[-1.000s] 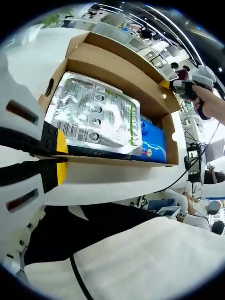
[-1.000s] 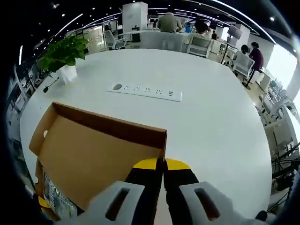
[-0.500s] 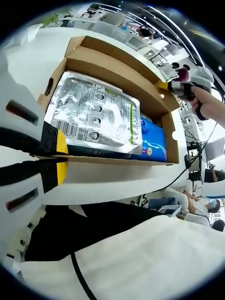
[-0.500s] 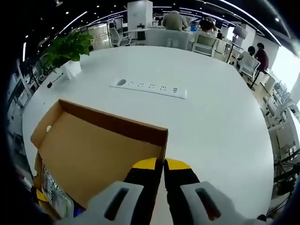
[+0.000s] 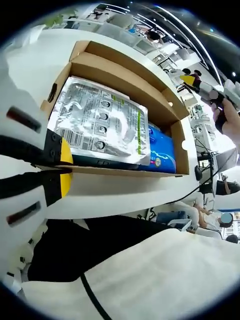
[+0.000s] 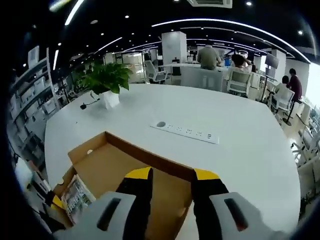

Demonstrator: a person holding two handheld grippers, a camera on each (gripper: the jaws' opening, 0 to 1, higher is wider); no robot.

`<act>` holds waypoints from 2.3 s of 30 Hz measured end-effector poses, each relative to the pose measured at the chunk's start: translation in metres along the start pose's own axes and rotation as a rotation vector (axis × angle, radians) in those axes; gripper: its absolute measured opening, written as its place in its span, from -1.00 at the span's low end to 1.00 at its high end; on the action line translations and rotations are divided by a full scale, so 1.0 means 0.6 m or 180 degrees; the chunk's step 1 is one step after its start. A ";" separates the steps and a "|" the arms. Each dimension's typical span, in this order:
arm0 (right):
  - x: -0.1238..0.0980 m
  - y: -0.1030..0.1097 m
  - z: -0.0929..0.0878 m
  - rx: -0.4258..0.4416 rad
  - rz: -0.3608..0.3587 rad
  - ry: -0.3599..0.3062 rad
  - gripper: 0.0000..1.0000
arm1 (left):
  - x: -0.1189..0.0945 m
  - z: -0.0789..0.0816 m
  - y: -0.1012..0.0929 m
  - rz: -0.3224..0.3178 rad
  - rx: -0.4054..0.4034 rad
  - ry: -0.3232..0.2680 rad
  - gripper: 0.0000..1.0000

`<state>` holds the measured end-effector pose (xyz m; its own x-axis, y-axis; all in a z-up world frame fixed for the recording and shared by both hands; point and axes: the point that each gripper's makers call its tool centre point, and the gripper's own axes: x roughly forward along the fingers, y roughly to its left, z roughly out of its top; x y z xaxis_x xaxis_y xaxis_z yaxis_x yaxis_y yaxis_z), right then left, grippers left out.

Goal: Operate the shoe box by opening the lid, removing the specified soft item, and placing it in the target area until the item is outside and the box remains undamaged.

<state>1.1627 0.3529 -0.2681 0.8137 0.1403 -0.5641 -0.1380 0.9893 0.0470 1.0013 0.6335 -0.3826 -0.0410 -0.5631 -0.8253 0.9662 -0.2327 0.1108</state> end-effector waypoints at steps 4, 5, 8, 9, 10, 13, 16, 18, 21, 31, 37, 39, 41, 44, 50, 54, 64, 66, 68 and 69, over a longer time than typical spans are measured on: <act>-0.050 0.018 -0.014 0.0065 0.0067 -0.0164 -0.34 | 0.001 0.000 0.000 0.0001 -0.0007 0.0024 -0.95; -0.062 0.006 -0.013 0.0041 -0.0114 -0.0237 -0.34 | 0.000 0.000 0.000 0.0010 -0.0014 0.0029 -0.95; -0.100 0.005 -0.025 0.0374 -0.0206 -0.0406 -0.33 | 0.000 0.000 -0.001 0.0026 0.0005 0.0045 -0.94; -0.107 0.004 -0.030 0.0322 -0.0222 -0.0393 -0.30 | 0.000 0.000 0.000 0.0015 0.0002 0.0031 -0.94; -0.118 0.004 -0.036 0.0311 -0.0261 -0.0410 -0.27 | 0.000 0.001 0.001 0.0003 -0.0001 0.0025 -0.95; -0.141 0.006 -0.043 0.0248 -0.0304 -0.0435 -0.16 | 0.000 0.000 0.000 -0.0012 0.0004 0.0033 -0.95; -0.164 0.011 -0.033 0.0282 -0.0255 -0.0538 -0.06 | 0.000 0.001 0.000 0.0016 -0.0006 0.0025 -0.94; -0.173 0.009 -0.017 0.0178 -0.0279 -0.0720 -0.02 | -0.001 0.002 0.000 0.0023 -0.0015 0.0026 -0.94; -0.189 0.017 0.007 0.0260 -0.0119 -0.0961 0.00 | 0.000 0.002 0.000 0.0024 -0.0026 0.0029 -0.94; -0.197 0.040 -0.027 0.0356 0.0071 -0.0696 0.15 | 0.001 0.000 0.001 0.0024 -0.0030 0.0024 -0.94; -0.187 0.053 -0.062 0.0268 0.0053 -0.0485 0.03 | 0.002 0.000 0.002 0.0046 -0.0081 0.0056 -0.93; -0.190 0.052 -0.070 0.0326 0.0088 -0.0468 -0.07 | 0.002 0.000 0.001 0.0061 -0.0072 0.0074 -0.92; -0.190 0.053 -0.076 0.0386 0.0088 -0.0433 -0.12 | 0.002 -0.001 0.002 0.0059 -0.0078 0.0059 -0.92; -0.193 0.065 -0.078 0.0514 0.0209 -0.0447 -0.14 | 0.002 -0.001 0.002 0.0053 -0.0064 0.0063 -0.93; -0.199 0.087 -0.073 0.0579 0.0398 -0.0493 -0.20 | 0.002 -0.002 0.002 0.0067 -0.0074 0.0067 -0.92; -0.198 0.095 -0.075 0.0603 0.0450 -0.0529 -0.08 | 0.002 -0.001 0.001 0.0052 -0.0088 0.0073 -0.92; -0.193 0.088 -0.091 0.0348 0.0344 -0.0363 -0.12 | 0.003 -0.003 0.003 0.0067 -0.0102 0.0071 -0.92; -0.189 0.080 -0.103 0.0191 0.0283 -0.0268 -0.30 | 0.003 -0.004 0.003 0.0073 -0.0100 0.0072 -0.92; -0.187 0.077 -0.110 0.0190 0.0231 -0.0224 -0.34 | 0.003 -0.004 0.003 0.0076 -0.0099 0.0069 -0.92; -0.189 0.081 -0.113 0.0262 0.0294 -0.0216 -0.33 | 0.003 -0.004 0.002 0.0082 -0.0083 0.0069 -0.92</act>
<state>1.0255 0.3825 -0.2580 0.8364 0.2304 -0.4974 -0.1694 0.9716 0.1651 1.0032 0.6339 -0.3851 -0.0108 -0.5512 -0.8343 0.9732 -0.1975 0.1179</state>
